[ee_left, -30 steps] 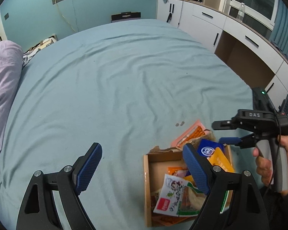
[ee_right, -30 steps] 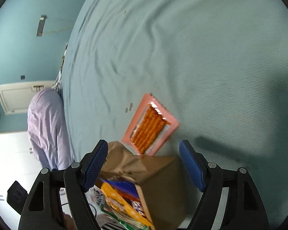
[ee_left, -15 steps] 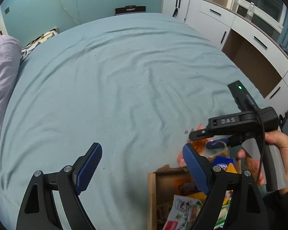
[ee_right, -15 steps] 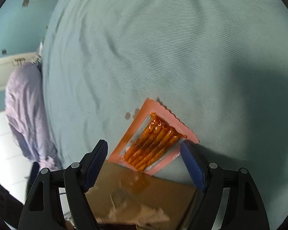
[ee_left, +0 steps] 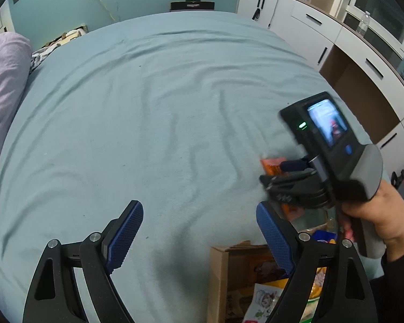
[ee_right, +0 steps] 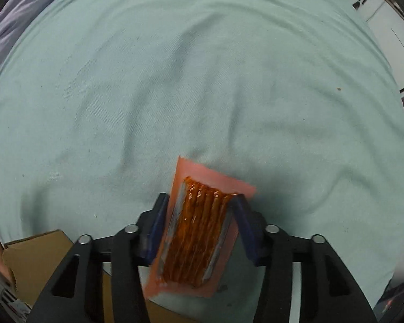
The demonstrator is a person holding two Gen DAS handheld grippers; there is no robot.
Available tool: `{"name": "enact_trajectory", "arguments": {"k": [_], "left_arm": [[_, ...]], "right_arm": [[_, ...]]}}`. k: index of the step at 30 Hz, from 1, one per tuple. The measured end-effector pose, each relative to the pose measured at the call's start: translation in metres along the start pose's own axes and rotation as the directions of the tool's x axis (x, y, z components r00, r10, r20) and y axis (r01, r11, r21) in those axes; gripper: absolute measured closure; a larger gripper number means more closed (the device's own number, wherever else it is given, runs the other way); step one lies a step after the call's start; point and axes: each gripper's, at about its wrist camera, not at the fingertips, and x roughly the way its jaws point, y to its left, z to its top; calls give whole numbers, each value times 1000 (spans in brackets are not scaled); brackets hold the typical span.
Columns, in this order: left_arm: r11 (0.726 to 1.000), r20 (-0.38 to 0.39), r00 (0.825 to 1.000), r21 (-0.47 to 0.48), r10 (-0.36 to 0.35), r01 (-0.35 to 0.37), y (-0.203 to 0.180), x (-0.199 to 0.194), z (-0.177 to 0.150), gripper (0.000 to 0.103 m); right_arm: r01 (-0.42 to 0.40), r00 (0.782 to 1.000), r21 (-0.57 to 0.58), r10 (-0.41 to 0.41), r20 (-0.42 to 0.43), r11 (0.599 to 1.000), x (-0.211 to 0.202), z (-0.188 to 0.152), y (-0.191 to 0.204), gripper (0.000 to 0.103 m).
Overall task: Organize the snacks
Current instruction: 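Lower the pink stick packet into the box and open the right gripper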
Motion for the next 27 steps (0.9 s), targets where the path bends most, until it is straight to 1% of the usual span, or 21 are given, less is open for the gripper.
{"name": "enact_trajectory", "arguments": {"k": [1, 2, 4, 5, 6, 8, 9, 11, 12, 13, 14, 15, 17, 18, 20, 22, 23, 24, 25, 26, 27], "left_arm": [[1000, -2, 1000, -2, 0, 0, 1, 1, 0, 16], [1000, -6, 1000, -4, -1, 1, 1, 2, 0, 16], [1000, -7, 1000, -6, -8, 8, 0, 3, 1, 16], [1000, -5, 1000, -3, -10, 10, 0, 3, 0, 16], [1000, -4, 1000, 2, -9, 9, -1, 2, 0, 16], [1000, 3, 1000, 16, 0, 0, -1, 0, -1, 16], [1000, 7, 1000, 21, 5, -5, 0, 0, -1, 16], [1000, 15, 1000, 21, 11, -11, 0, -2, -2, 16], [1000, 20, 1000, 17, 10, -11, 1, -4, -2, 16], [1000, 25, 1000, 12, 10, -10, 2, -6, -3, 16], [1000, 34, 999, 6, 9, -10, 3, -8, -3, 16], [1000, 41, 999, 2, 10, -10, 4, -10, -3, 16], [1000, 62, 998, 3, 22, -22, 4, -14, -4, 16], [999, 68, 997, 6, 36, -36, 4, -15, -6, 16], [998, 75, 996, 7, 55, -55, 5, -16, -8, 16], [998, 76, 995, -2, 64, -64, 7, -17, -11, 16], [998, 77, 995, -9, 65, -65, 8, -19, -12, 16], [998, 80, 995, -17, 68, -67, 10, -21, -13, 16], [997, 83, 994, -23, 71, -69, 10, -22, -14, 16], [997, 87, 993, -27, 75, -72, 10, -24, -15, 16], [996, 92, 992, -31, 82, -79, 10, -27, -16, 16]], "right_arm": [[-44, 999, 44, 43, 18, 998, -2, 1, -11, 74], [-72, 997, 86, 69, 42, 994, -4, 4, -17, 75], [-72, 992, 143, 56, 116, 987, -12, 2, -34, 77], [-93, 988, 175, 68, 142, 980, -15, 0, -42, 92], [-109, 982, 205, 73, 176, 973, -20, -1, -48, 99], [-161, 962, 261, 92, 257, 952, -36, -7, -60, 99], [-183, 947, 279, 93, 308, 943, -47, -12, -65, 99], [-190, 921, 298, 64, 385, 935, -72, -29, -70, 99], [-213, 902, 299, 70, 425, 930, -83, -38, -70, 99], [-262, 869, 289, 94, 487, 921, -100, -50, -72, 99], [-295, 835, 285, 100, 541, 912, -119, -66, -71, 99], [-324, 807, 274, 113, 580, 906, -133, -79, -68, 99], [-429, 716, 196, 199, 669, 882, -162, -110, -57, 99], [-462, 688, 159, 239, 685, 873, -169, -121, -49, 99], [-520, 649, 87, 327, 687, 850, -175, -147, -27, 99], [-570, 640, 55, 401, 655, 820, -163, -166, -11, 99], [-582, 639, 43, 424, 642, 812, -157, -177, -4, 99], [-581, 644, 28, 438, 627, 814, -149, -187, 6, 99], [-569, 661, 20, 443, 605, 822, -142, -192, 15, 98], [-509, 705, 21, 403, 583, 861, -136, -198, 27, 98], [-438, 738, 26, 343, 582, 899, -135, -201, 34, 98]]}}
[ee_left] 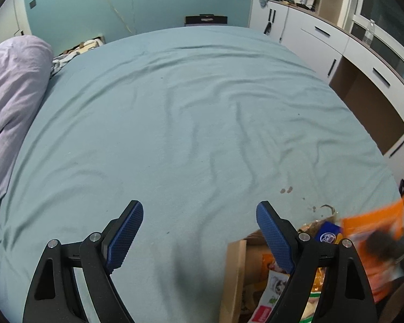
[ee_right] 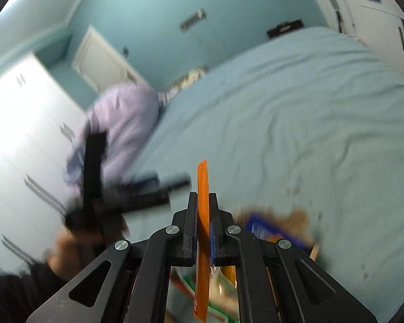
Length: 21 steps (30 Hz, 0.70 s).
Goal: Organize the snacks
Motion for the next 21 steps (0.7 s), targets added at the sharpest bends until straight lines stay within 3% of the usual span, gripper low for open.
{"name": "enact_trajectory", "arguments": {"k": [1, 3, 4, 5, 9, 11, 13, 14, 15, 19, 21], "left_arm": [[1000, 3, 1000, -1, 5, -5, 0, -2, -1, 16], [1000, 14, 1000, 0, 16, -16, 1, -7, -4, 16], [1000, 17, 1000, 2, 21, -21, 1, -9, -5, 16], [1000, 22, 999, 6, 27, -28, 1, -11, -7, 16], [999, 45, 998, 14, 39, -40, 2, -20, -13, 16], [999, 54, 998, 17, 42, -43, 1, -24, -16, 16], [998, 60, 997, 34, 42, -44, -2, -27, -19, 11], [997, 66, 997, 54, 48, -52, -5, -29, -21, 9], [995, 73, 996, 78, 60, -66, -8, -30, -24, 5], [981, 107, 990, 160, 95, -112, -22, -40, -35, 1], [977, 115, 990, 188, 83, -103, -27, -46, -41, 0]], "right_arm": [[80, 997, -51, -80, 3, 995, 1, -5, 6, 95], [168, 986, -88, -167, 14, 982, -1, -9, 9, 74], [195, 981, -82, -193, 33, 977, -7, -12, 8, 47], [203, 978, -66, -199, 61, 977, -15, -14, 10, 28], [319, 933, -49, -305, 192, 946, -49, -29, 18, 18], [424, 886, -32, -407, 223, 905, -56, -42, 18, 10], [558, 810, -18, -539, 233, 830, -64, -52, 21, 9], [586, 792, -20, -568, 225, 810, -59, -54, 23, 9], [596, 788, -23, -580, 209, 802, -56, -54, 24, 9], [512, 856, -33, -507, 99, 858, -41, -61, 31, 9], [491, 871, -66, -492, 2, 869, -29, -65, 28, 9]]}}
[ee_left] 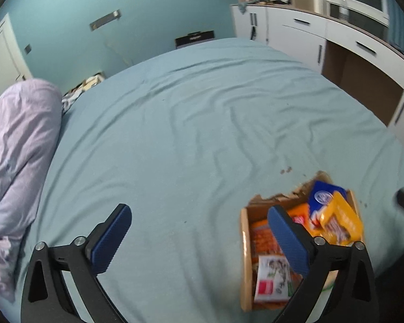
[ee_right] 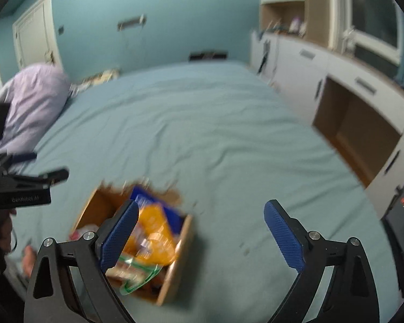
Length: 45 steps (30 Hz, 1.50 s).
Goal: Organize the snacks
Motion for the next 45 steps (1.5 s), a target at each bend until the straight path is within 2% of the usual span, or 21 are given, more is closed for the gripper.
{"name": "enact_trajectory", "arguments": {"k": [3, 6, 8, 16, 24, 45], "left_arm": [[999, -9, 999, -4, -38, 38, -4, -5, -3, 0], [999, -8, 999, 4, -46, 46, -10, -7, -3, 0], [999, -3, 1000, 22, -30, 31, -14, -9, -3, 0], [999, -7, 1000, 36, -17, 18, -21, -6, -5, 0], [998, 6, 1000, 69, -6, 6, -28, -9, -6, 0], [997, 7, 1000, 73, -6, 5, -27, -9, -4, 0]], "right_arm": [[-7, 997, -64, 2, -74, 998, 9, -7, 17, 9], [22, 998, -128, -30, -62, 991, 11, -4, 32, 9], [11, 998, -144, -21, -67, 990, 20, 2, 30, 9], [-10, 997, -77, 3, -79, 997, 24, 32, 17, 9], [-14, 997, -59, 9, -77, 998, 23, 32, 19, 9], [-8, 996, -59, 3, -86, 998, 22, 30, 26, 9]]}}
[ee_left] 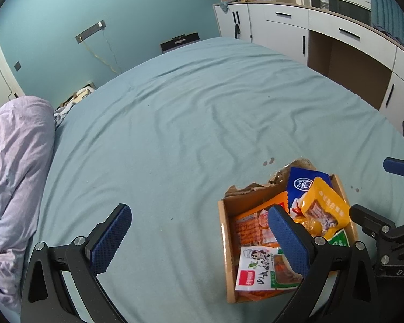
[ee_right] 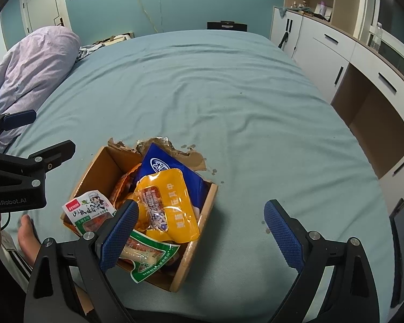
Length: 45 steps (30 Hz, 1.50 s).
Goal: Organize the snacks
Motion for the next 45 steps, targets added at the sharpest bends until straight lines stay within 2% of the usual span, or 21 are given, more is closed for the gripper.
{"name": "enact_trajectory", "arguments": {"k": [45], "left_arm": [[1000, -7, 1000, -2, 7, -7, -4, 2, -1, 0]], "right_arm": [[-3, 1000, 2, 3, -12, 1000, 0, -1, 0, 9]]}}
